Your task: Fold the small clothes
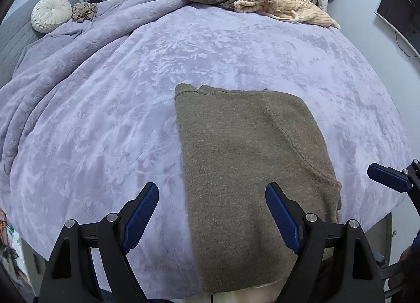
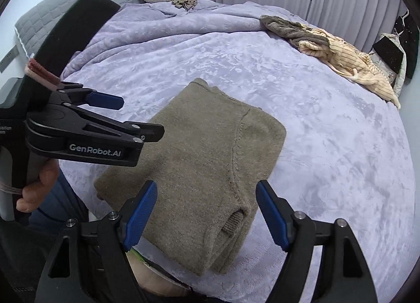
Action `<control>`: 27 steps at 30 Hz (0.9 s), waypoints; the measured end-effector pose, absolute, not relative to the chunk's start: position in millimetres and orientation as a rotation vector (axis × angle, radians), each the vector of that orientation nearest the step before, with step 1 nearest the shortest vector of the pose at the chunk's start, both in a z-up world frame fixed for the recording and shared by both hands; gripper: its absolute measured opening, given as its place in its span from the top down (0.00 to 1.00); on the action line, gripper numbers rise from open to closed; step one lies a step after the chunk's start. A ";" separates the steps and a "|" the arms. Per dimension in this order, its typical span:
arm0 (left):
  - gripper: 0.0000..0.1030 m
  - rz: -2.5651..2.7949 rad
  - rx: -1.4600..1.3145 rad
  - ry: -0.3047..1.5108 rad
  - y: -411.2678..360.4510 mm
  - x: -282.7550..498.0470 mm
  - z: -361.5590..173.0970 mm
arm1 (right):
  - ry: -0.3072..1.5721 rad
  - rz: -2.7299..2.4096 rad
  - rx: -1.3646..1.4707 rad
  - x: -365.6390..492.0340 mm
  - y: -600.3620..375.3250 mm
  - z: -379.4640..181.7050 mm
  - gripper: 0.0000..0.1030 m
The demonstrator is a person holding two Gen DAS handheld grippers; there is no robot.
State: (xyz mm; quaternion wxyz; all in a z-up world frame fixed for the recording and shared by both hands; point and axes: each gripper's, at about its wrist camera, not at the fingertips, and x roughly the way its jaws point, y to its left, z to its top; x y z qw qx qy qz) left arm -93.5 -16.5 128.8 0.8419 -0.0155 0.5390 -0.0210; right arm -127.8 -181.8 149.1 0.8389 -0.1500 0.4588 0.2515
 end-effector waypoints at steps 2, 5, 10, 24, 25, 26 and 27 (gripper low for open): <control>0.18 -0.009 -0.046 1.140 -13.1 -98.5 129.3 | 0.977 0.528 -0.308 -127.0 -184.7 151.0 0.22; 0.18 0.032 -0.077 1.124 -5.9 -103.9 129.9 | 0.992 0.519 -0.294 -127.0 -186.3 154.0 0.22; 0.18 0.026 -0.116 1.174 0.8 -100.9 121.0 | 1.017 0.497 -0.298 -124.0 -185.8 150.5 0.22; 0.18 0.043 -0.068 1.200 1.0 -84.2 112.1 | 1.086 0.433 -0.321 -107.6 -177.8 140.8 0.22; 0.18 0.038 -0.068 1.201 0.8 -83.0 111.9 | 1.091 0.431 -0.317 -106.3 -178.3 140.5 0.22; 0.18 0.033 -0.068 1.202 0.3 -81.4 111.8 | 1.095 0.429 -0.315 -105.2 -178.7 140.3 0.22; 0.18 0.028 -0.069 1.202 -0.3 -80.4 111.9 | 1.098 0.425 -0.316 -104.2 -178.7 140.0 0.22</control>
